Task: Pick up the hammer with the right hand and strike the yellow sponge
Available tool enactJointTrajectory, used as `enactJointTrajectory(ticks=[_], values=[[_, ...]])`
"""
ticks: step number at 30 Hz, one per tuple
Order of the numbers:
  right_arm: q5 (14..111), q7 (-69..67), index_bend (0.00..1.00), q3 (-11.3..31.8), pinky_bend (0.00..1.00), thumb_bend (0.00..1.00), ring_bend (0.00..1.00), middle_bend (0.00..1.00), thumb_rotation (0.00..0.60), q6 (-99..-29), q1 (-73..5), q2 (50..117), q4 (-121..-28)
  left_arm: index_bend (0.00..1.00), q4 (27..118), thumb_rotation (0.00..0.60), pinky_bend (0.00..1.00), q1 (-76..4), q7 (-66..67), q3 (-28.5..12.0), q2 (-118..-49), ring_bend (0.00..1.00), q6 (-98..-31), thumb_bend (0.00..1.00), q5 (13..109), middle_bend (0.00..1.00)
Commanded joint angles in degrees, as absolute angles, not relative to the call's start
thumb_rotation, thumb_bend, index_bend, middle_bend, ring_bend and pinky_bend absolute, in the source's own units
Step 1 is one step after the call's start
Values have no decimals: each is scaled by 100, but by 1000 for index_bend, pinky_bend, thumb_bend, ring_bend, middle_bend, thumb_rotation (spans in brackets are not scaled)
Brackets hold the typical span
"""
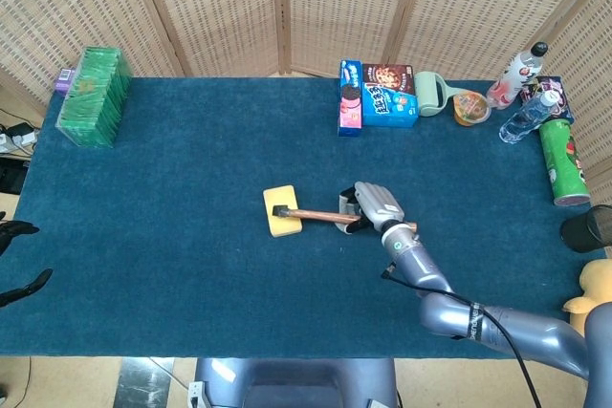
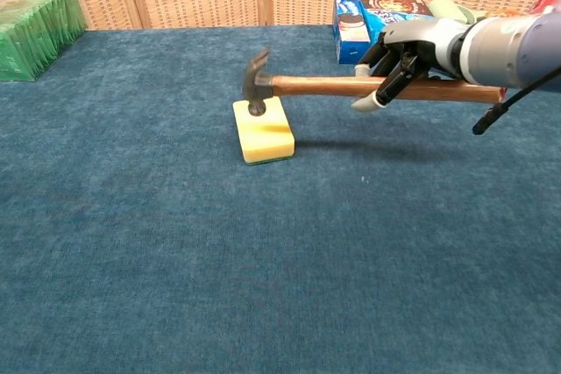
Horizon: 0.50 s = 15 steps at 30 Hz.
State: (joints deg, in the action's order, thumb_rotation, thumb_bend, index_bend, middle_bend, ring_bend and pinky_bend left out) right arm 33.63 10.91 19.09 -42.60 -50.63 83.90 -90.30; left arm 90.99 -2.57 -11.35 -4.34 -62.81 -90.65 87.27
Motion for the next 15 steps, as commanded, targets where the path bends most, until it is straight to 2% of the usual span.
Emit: enactJointTrajectory(ticks=[1,6,15], values=[[3736,200,885,2111,1000,363,1000,1000,600,-3626,-4648,7965,-9208,317,9144,600,102,-259,-1089,-418,-6279,126,-9077,219,8763,295],[4414,-410,885,2114,1000,364,1000,1000,600,-3170,-4359,7760,-9114,317,9230,600,102,-263,-1028,-400,-6271,125,-9090,218,8809,295],[5518,-838,872,1842,999,361,1000,1000,600,-3447,-3904,7726,-8708,317,9367,600,102,-299,-886,-374,-6282,125,-9080,218,8899,295]])
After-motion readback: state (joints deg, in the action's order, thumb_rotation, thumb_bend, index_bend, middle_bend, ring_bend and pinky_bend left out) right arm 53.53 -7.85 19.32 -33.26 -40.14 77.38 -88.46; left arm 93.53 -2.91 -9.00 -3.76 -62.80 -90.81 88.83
